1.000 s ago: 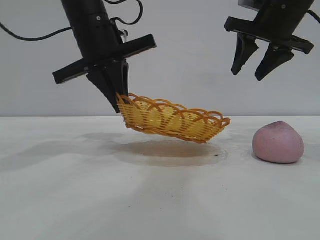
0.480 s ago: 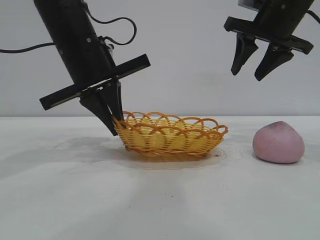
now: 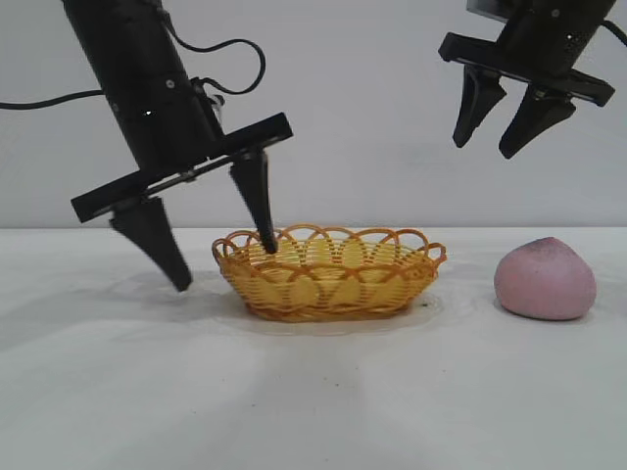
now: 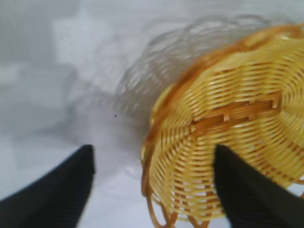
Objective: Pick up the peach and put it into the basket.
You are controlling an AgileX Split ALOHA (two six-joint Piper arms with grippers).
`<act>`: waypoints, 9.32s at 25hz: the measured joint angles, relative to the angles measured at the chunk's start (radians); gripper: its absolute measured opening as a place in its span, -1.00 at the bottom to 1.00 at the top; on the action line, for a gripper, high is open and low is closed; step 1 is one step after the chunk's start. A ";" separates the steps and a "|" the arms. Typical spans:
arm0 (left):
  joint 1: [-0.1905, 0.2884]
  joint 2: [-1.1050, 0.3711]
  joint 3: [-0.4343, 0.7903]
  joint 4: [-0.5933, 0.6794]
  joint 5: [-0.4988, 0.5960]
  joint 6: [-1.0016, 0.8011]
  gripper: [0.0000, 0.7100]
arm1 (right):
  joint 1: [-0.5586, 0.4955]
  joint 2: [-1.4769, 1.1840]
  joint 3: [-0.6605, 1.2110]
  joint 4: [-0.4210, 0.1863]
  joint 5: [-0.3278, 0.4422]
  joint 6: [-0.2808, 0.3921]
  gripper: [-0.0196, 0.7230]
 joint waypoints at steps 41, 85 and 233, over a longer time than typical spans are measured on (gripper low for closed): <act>0.398 -0.499 -0.073 0.423 0.435 0.178 -0.19 | 0.000 0.000 0.000 -0.025 0.040 0.000 0.16; 0.398 -2.098 0.899 0.409 0.334 0.180 -0.19 | 0.000 0.000 0.000 -0.041 0.063 0.000 0.16; 0.398 -2.098 0.899 0.409 0.330 0.180 -0.19 | 0.002 0.181 -0.526 -0.498 0.612 0.294 0.14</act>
